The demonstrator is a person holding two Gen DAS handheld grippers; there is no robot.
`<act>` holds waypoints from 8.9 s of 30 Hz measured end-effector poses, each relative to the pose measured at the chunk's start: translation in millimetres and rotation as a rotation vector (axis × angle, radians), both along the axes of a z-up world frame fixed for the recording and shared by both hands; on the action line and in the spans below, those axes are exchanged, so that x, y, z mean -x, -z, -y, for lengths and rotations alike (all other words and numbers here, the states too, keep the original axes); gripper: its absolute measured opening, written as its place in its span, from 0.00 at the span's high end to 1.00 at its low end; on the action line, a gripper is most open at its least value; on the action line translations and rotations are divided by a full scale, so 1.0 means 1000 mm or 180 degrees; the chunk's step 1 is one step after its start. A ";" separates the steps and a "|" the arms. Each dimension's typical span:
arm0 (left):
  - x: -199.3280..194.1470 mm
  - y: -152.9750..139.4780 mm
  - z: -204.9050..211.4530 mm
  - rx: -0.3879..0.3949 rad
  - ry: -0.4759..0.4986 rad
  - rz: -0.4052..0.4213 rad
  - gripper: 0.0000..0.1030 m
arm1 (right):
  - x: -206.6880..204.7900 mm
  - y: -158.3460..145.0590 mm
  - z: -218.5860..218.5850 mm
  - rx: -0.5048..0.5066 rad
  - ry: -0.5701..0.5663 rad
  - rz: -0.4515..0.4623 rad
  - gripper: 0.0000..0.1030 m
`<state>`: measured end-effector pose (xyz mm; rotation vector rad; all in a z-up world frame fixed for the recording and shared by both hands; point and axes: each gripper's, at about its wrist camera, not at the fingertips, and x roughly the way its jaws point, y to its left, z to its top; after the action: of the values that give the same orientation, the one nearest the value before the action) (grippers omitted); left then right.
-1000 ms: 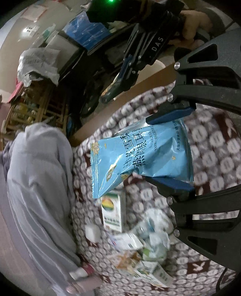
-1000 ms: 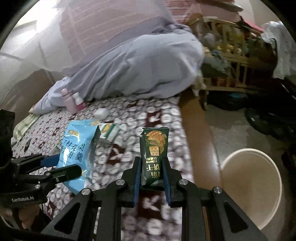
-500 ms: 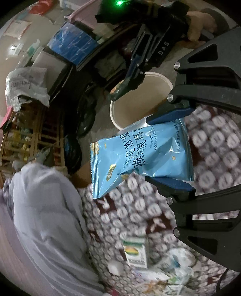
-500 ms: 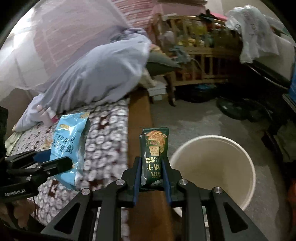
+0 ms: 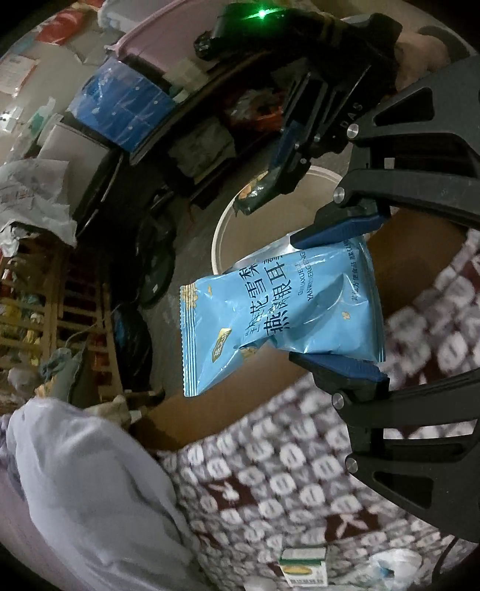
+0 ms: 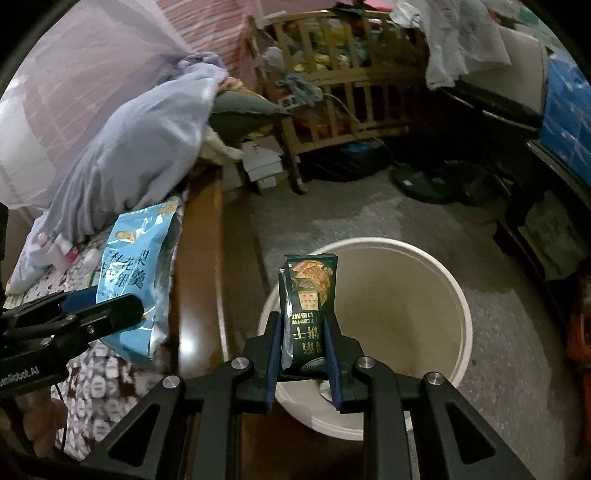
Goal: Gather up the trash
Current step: 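Open the right tool to drop the green packet while the left tool drops the blue bag into the bucket, then move both open tools back over the remaining trash on the bed, then grasp the clear plastic wrapper with the left tool while the right tool grasps the white tissue, then carry the held wrapper and tissue toward the white bucket, then open both tools to drop the wrapper and tissue into the bucket, then move both open tools back over the trash on the bed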
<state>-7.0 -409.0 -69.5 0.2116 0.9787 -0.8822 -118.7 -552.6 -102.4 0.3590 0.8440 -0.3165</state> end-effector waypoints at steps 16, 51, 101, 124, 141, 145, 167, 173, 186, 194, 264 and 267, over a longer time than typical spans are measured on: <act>-0.004 0.018 0.023 0.0191 0.0083 -0.0244 0.44 | 0.006 0.014 0.034 -0.0061 0.0373 -0.0131 0.69; -0.025 0.017 -0.116 -0.0276 -0.0815 0.0172 0.42 | -0.053 0.008 -0.075 -0.0069 -0.0334 -0.0179 0.44; -0.102 0.066 -0.343 0.0027 -0.2194 -0.0559 0.57 | -0.155 0.037 -0.282 0.0016 -0.1709 -0.0482 0.38; -0.057 0.038 -0.393 -0.0238 -0.1920 -0.0311 0.81 | -0.198 0.077 -0.392 -0.0330 -0.2657 -0.0348 0.51; -0.046 0.033 -0.332 -0.0163 -0.1611 -0.0282 0.81 | -0.149 0.026 -0.330 -0.0207 -0.2338 -0.0027 0.72; -0.043 0.028 -0.318 -0.0175 -0.1561 -0.0235 0.81 | -0.140 0.018 -0.314 -0.0160 -0.2230 0.0027 0.72; -0.029 0.006 -0.225 -0.0153 -0.1151 -0.0004 0.81 | -0.097 -0.009 -0.220 0.0027 -0.1598 0.0176 0.72; -0.024 0.001 -0.196 -0.0139 -0.0990 0.0025 0.81 | -0.086 -0.014 -0.195 0.0066 -0.1430 0.0184 0.72; -0.013 -0.007 -0.122 -0.0077 -0.0594 0.0030 0.81 | -0.058 -0.017 -0.137 0.0157 -0.1069 0.0158 0.72; -0.006 -0.005 -0.078 -0.0054 -0.0374 -0.0035 0.81 | -0.040 -0.018 -0.093 0.0169 -0.0762 0.0122 0.72; -0.045 0.028 -0.199 -0.0415 -0.1286 0.0080 0.53 | -0.083 0.014 -0.155 0.0088 -0.0911 -0.0211 0.41; -0.053 0.032 -0.232 -0.0457 -0.1481 0.0065 0.53 | -0.095 0.017 -0.182 0.0105 -0.1094 -0.0243 0.40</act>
<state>46.2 -176.7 -101.3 0.1065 1.0183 -0.3845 -24.0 -371.1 -119.2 0.1668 0.9572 -0.0246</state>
